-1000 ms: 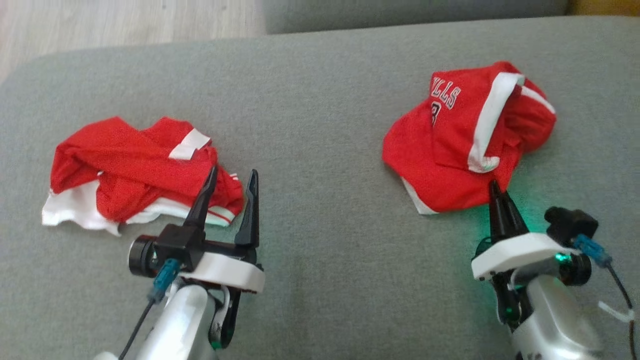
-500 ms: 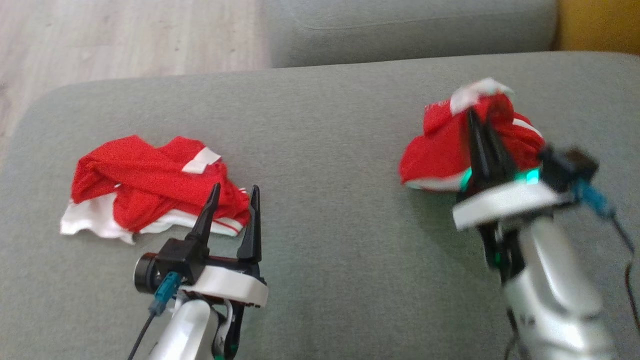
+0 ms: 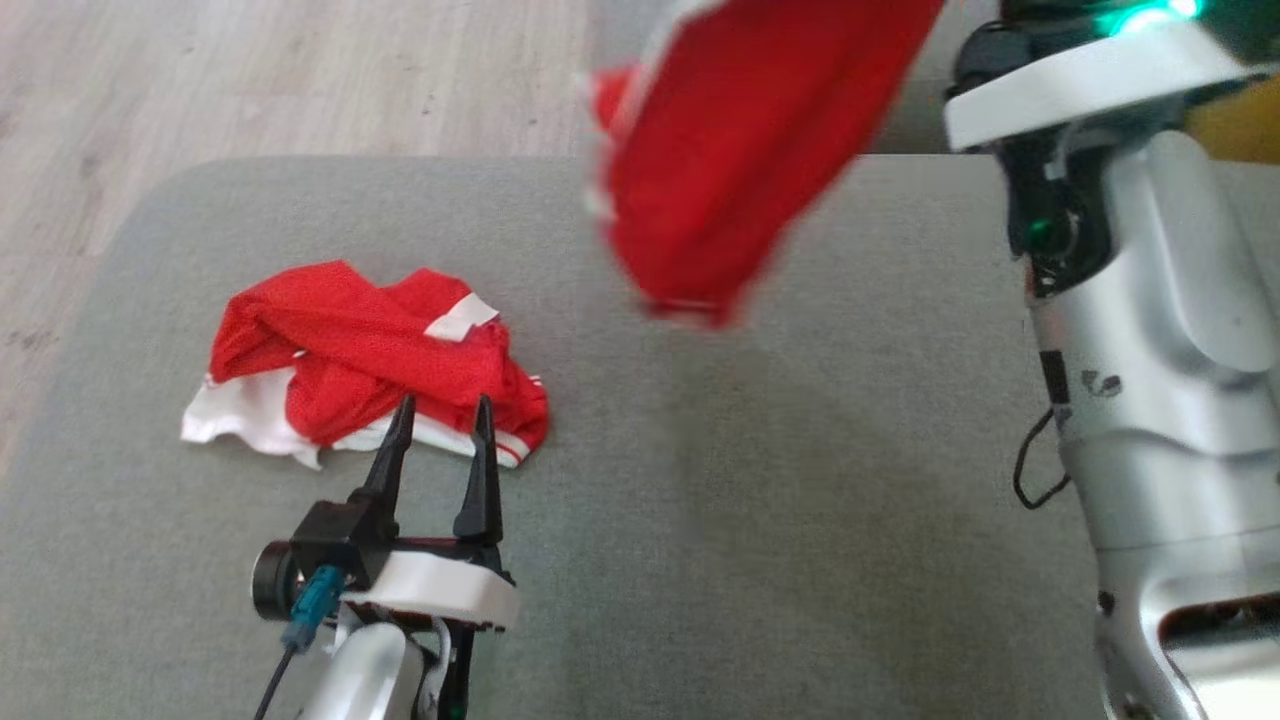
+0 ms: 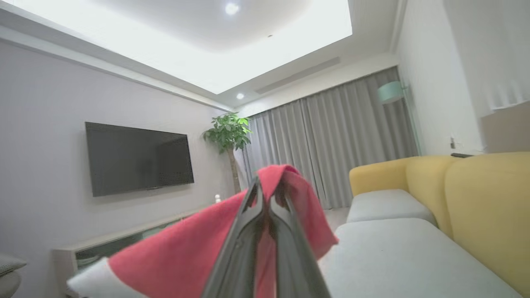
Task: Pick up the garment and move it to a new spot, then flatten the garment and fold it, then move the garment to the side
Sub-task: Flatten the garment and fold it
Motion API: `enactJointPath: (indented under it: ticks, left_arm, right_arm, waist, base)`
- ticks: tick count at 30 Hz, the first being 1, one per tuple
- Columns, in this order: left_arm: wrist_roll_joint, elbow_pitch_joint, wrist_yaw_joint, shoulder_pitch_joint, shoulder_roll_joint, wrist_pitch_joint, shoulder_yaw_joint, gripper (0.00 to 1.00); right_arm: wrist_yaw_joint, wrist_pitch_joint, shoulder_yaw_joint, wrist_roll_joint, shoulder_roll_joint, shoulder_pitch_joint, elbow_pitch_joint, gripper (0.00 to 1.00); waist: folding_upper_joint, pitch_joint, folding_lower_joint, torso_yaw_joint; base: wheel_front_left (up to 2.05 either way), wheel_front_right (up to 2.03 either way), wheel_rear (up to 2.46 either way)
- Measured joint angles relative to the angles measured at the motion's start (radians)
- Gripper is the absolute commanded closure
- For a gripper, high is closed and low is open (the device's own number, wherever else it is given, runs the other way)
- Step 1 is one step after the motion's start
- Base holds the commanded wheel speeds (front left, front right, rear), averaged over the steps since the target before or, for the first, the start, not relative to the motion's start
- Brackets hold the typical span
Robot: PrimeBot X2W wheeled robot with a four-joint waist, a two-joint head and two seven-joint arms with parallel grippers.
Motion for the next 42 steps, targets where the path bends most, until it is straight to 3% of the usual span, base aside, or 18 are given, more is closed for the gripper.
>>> enactJointPath:
  ticks: [4, 14, 23, 24, 25, 34, 42]
  left_arm:
    - [0.004, -0.015, 0.004, 0.004, 0.0, -0.001, 0.006, 0.0]
    - [0.028, -0.03, -0.012, -0.013, -0.001, -0.001, 0.003, 0.0]
    - [0.037, -0.026, -0.022, -0.037, -0.002, -0.001, -0.002, 0.0]
    - [0.037, -0.026, -0.022, -0.037, -0.002, -0.001, -0.002, 0.0]
    - [0.037, -0.026, -0.022, -0.037, -0.002, -0.001, -0.002, 0.0]
    - [0.037, -0.023, -0.022, -0.04, -0.002, -0.001, -0.005, 0.0]
    - [0.011, -0.022, -0.022, -0.04, -0.002, -0.001, -0.027, 0.0]
  right_arm:
    - [0.0, -0.002, -0.063, -0.003, -0.004, 0.064, 0.011, 1.0]
    - [0.0, 0.035, -0.233, -0.061, -0.022, 0.562, 0.009, 1.0]
    - [0.0, 0.05, -0.311, -0.169, -0.002, 0.601, 0.027, 1.0]
    - [0.0, 0.05, -0.32, -0.173, 0.001, 0.601, 0.031, 0.63]
    - [0.0, 0.046, -0.329, -0.193, 0.003, 0.603, 0.031, 0.0]
    - [0.0, -0.086, -0.317, -0.256, 0.008, 0.609, -0.023, 0.0]
    - [0.0, -0.106, -0.233, -0.211, 0.009, 0.715, -0.259, 0.0]
  waist:
    - [0.0, 0.003, 0.0, -0.034]
    - [0.0, 0.055, 0.0001, -0.135]
    - [0.0, 0.093, 0.0001, -0.175]
    - [0.0, 0.095, 0.0001, -0.175]
    - [0.0, 0.097, 0.0001, -0.175]
    - [0.0, 0.095, 0.0001, -0.179]
    - [0.0, 0.071, 0.0, -0.175]
  base:
    - [0.0, 0.0, 0.0]
    - [0.0, 0.0, 0.0]
    - [0.0, 0.0, 0.0]
    - [0.0, 0.0, 0.0]
    - [0.0, 0.0, 0.0]
    - [0.0, 0.0, 0.0]
    - [0.0, 0.0, 0.0]
